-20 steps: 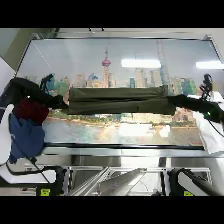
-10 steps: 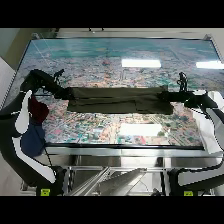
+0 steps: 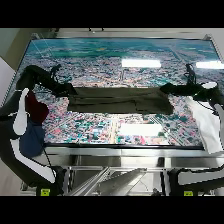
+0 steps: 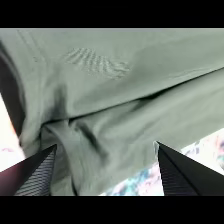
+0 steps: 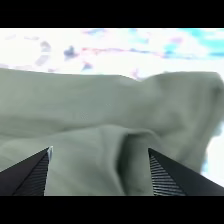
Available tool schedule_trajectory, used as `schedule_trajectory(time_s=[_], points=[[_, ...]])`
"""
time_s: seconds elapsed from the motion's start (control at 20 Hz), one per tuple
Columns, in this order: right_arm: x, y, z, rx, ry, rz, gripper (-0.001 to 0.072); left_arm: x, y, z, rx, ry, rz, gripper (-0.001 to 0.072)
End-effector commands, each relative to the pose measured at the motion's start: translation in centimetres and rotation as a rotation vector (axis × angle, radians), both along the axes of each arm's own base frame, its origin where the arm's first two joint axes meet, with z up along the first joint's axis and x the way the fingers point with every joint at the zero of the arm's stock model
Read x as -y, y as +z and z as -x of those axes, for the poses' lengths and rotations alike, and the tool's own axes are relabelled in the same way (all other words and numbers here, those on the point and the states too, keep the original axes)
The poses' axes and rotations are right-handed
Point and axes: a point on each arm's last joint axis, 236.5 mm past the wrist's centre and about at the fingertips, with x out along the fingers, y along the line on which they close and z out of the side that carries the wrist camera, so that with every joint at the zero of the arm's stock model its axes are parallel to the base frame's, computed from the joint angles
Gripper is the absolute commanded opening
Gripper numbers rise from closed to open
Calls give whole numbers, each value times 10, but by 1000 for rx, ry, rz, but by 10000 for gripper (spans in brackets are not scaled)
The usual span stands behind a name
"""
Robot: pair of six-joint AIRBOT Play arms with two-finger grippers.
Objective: Fold the shirts.
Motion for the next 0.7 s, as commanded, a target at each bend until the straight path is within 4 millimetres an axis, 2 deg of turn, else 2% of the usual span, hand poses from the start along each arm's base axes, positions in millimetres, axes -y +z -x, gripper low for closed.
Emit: schedule_trajectory(time_s=[0.0, 0.1, 0.25, 0.4, 0.45, 0.5, 0.65], points=[[40, -14, 12, -118, -103, 20, 710, -31, 28, -8, 57, 107, -58, 671], [37, -38, 23, -199, -86, -31, 710, -41, 43, -9, 83, 147, -50, 670], [16, -69, 42, -317, -25, -123, 710, -40, 62, -9, 120, 153, -54, 670], [-10, -72, 44, -319, 41, -253, 708, -22, 78, -12, 177, 124, -60, 668], [-18, -70, 42, -309, 56, -285, 704, -13, 82, -14, 194, 110, -61, 643], [-24, -70, 41, -309, 60, -300, 670, -2, 84, -16, 211, 90, -61, 643], [-34, -67, 38, -298, 81, -304, 167, 44, 84, -16, 233, 4, -52, 642]])
